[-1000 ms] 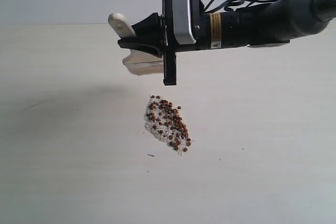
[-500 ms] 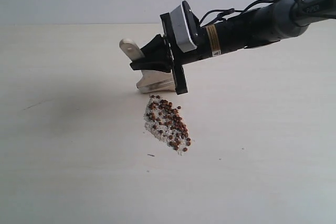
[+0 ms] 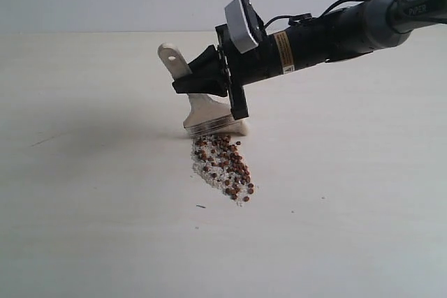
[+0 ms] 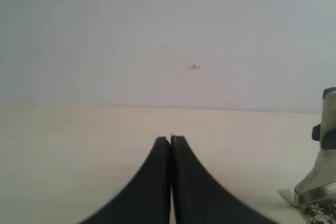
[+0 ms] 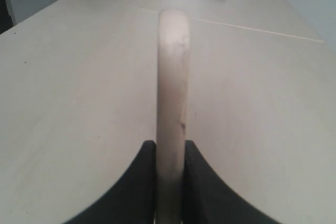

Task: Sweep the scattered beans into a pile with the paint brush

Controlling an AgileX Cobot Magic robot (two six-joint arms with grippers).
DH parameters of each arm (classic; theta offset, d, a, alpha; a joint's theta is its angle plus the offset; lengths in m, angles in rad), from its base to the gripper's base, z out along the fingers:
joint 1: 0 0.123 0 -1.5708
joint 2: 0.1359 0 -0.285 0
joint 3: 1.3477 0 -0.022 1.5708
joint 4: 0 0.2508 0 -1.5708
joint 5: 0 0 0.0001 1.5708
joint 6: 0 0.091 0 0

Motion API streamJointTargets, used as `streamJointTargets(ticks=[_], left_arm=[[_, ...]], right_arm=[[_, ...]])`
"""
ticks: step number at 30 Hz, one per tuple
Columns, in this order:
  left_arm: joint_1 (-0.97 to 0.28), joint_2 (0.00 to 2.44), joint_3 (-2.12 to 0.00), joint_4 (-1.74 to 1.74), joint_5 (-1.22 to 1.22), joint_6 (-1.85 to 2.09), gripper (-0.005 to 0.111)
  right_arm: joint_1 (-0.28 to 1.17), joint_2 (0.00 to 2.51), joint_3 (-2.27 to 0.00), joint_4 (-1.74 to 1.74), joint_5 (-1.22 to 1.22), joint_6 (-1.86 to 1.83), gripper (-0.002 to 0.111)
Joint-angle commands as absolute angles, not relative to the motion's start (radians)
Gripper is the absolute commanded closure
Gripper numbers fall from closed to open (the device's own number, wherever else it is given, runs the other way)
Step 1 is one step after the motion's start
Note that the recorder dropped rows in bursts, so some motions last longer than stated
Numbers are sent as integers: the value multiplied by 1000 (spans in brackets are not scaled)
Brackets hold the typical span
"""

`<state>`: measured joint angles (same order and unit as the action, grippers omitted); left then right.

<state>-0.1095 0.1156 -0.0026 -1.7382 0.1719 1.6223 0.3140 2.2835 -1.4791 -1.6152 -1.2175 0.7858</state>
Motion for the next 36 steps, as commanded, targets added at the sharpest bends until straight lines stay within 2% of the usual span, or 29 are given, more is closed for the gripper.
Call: streamJointTargets(ticks=[1, 18, 22, 28, 32, 36], left_arm=[[-114, 111, 0, -1744, 172, 1622, 107], [-114, 111, 0, -1744, 172, 1622, 107], [-114, 111, 0, -1744, 172, 1622, 107], [-114, 111, 0, -1744, 172, 1622, 107], [-114, 111, 0, -1744, 176, 1622, 107], [-114, 111, 0, -1744, 176, 1622, 107]], right_arm=[[309, 2256, -1483, -1636, -1221, 882, 108], [307, 2188, -1483, -1523, -1217, 886, 108], [307, 2130, -1483, -1516, -954, 936, 108], [319, 2017, -1483, -1558, -514, 1206, 108], [361, 1919, -1418, -1699, -95, 1431, 108], [430, 1815, -1282, -1670, 289, 1461, 108]])
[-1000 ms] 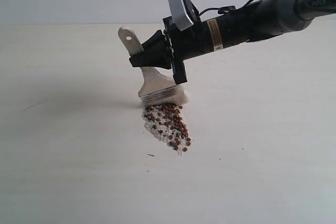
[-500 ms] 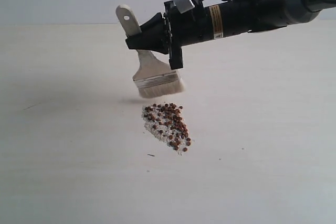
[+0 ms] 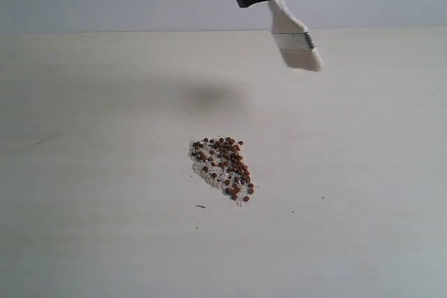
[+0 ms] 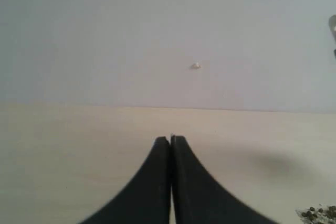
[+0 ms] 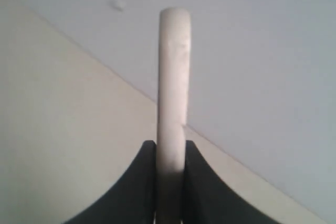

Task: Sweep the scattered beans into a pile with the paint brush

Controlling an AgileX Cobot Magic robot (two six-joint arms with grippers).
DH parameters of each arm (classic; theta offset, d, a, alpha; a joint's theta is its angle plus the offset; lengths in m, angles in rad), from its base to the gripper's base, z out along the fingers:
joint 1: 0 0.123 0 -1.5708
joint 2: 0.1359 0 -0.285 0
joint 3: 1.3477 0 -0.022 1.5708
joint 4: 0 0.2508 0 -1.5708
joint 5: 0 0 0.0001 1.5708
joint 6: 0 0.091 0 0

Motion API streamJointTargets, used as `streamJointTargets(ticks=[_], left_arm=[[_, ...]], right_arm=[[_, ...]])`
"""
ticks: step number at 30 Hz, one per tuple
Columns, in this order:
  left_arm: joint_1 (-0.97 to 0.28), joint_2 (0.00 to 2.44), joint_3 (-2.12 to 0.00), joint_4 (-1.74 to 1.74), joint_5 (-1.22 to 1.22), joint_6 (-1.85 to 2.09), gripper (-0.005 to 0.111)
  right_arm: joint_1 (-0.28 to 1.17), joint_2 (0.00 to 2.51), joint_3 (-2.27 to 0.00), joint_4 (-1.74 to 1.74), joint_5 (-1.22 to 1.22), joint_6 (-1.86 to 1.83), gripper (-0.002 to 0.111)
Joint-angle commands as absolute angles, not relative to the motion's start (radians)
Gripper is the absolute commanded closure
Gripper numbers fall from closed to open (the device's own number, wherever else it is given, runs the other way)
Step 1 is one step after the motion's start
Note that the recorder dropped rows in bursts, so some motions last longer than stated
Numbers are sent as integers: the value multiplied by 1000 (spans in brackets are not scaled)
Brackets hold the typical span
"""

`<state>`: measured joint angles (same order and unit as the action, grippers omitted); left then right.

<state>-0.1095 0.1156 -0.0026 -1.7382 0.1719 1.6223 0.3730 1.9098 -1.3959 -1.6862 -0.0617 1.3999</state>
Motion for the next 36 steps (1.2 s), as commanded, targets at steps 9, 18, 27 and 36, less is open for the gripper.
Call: streamJointTargets(ticks=[9, 18, 27, 36], left_arm=[[-114, 111, 0, -1744, 176, 1622, 107], [-114, 111, 0, -1744, 176, 1622, 107], [-114, 111, 0, -1744, 176, 1622, 107], [-114, 111, 0, -1744, 176, 1622, 107]], right_arm=[[642, 1694, -1052, -1449, 740, 1511, 108], [906, 1706, -941, -1406, 945, 1881, 108], [1111, 1805, -937, -1308, 1221, 2105, 108], [1163, 1968, -1045, -1258, 1221, 2129, 108]])
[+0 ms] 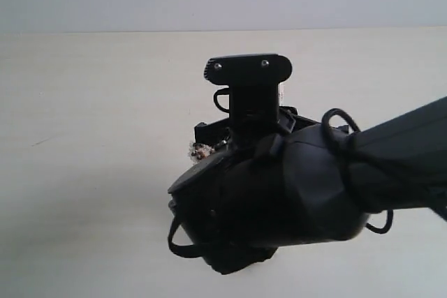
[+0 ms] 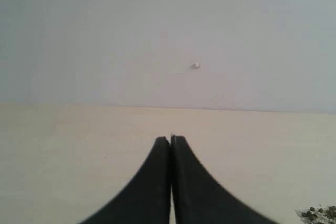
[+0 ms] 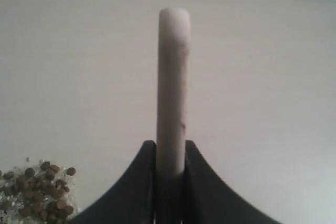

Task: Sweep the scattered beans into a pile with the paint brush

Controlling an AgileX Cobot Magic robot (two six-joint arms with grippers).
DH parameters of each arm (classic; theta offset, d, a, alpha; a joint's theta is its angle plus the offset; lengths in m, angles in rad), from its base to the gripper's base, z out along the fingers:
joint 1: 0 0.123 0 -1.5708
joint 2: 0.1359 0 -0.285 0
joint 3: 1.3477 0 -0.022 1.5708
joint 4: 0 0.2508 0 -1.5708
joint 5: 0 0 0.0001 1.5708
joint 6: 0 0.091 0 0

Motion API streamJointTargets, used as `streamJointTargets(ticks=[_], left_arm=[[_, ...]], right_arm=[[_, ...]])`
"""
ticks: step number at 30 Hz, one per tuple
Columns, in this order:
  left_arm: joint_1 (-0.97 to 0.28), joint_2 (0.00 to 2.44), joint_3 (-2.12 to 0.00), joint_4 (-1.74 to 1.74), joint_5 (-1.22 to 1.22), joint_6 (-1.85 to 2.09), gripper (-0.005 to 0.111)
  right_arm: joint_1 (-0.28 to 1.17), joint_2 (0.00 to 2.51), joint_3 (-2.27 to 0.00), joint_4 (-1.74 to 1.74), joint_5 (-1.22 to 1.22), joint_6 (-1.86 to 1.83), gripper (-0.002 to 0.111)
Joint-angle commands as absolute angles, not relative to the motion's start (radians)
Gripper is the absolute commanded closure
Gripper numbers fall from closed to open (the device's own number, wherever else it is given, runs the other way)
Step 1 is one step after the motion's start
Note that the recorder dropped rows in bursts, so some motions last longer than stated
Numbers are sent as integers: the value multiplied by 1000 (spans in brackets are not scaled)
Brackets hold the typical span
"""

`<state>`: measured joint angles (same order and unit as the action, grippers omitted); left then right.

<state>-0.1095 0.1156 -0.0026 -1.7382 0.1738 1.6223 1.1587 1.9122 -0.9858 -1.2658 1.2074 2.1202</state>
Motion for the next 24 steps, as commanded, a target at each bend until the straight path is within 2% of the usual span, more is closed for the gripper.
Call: streamJointTargets(ticks=[1, 12, 24], left_arm=[[-114, 111, 0, -1744, 176, 1622, 107], [-114, 111, 0, -1744, 176, 1622, 107], [-114, 111, 0, -1744, 176, 1622, 107]], right_arm=[[1163, 1981, -1062, -1258, 1221, 2129, 108], [1153, 2110, -1243, -1354, 1221, 2129, 108], [1152, 2011, -1264, -1346, 1221, 2013, 108]])
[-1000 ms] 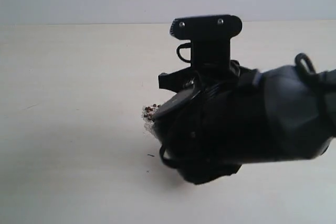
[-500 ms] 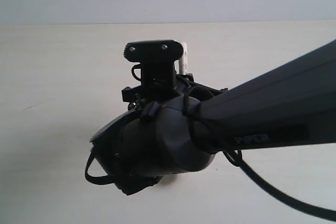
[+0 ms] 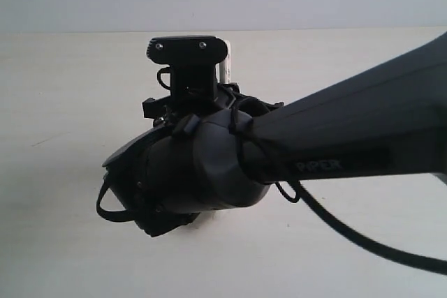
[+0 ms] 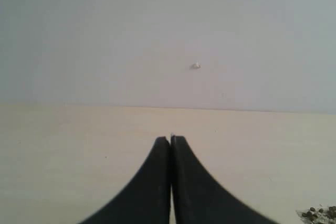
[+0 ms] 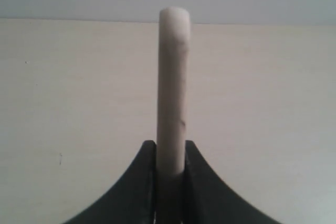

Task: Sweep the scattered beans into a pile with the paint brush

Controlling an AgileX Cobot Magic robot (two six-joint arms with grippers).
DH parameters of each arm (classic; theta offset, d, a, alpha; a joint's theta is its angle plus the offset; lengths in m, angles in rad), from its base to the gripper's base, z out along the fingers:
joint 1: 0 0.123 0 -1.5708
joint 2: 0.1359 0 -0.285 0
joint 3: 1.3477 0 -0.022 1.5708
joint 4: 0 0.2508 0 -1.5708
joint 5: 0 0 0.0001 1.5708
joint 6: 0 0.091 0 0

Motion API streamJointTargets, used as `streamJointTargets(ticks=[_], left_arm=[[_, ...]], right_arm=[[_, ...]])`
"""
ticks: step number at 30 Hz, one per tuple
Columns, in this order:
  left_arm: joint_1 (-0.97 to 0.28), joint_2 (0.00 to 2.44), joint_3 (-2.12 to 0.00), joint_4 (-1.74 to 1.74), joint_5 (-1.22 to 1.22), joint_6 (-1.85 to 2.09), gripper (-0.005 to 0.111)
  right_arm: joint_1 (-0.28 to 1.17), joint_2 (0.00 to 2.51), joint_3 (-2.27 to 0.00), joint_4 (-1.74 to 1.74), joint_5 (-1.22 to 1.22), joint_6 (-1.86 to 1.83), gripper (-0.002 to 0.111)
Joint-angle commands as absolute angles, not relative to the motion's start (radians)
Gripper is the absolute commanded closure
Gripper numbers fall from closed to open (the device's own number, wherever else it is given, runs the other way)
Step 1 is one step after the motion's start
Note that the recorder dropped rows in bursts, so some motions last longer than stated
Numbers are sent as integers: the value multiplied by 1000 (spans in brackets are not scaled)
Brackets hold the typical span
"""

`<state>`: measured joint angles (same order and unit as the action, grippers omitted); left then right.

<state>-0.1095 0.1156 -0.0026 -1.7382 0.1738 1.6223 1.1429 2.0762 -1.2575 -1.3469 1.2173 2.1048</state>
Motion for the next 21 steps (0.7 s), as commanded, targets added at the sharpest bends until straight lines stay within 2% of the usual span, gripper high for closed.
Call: streamJointTargets(ticks=[1, 13, 21], left_arm=[[-114, 111, 0, -1744, 176, 1622, 107], [-114, 111, 0, -1744, 176, 1622, 107], [-114, 111, 0, -1744, 176, 1622, 107]], right_arm=[[1152, 2003, -1264, -1340, 1221, 2000, 108], [1091, 1963, -1262, -1363, 1221, 1808, 108], [1044, 2084, -1260, -1382, 1221, 1808, 108]])
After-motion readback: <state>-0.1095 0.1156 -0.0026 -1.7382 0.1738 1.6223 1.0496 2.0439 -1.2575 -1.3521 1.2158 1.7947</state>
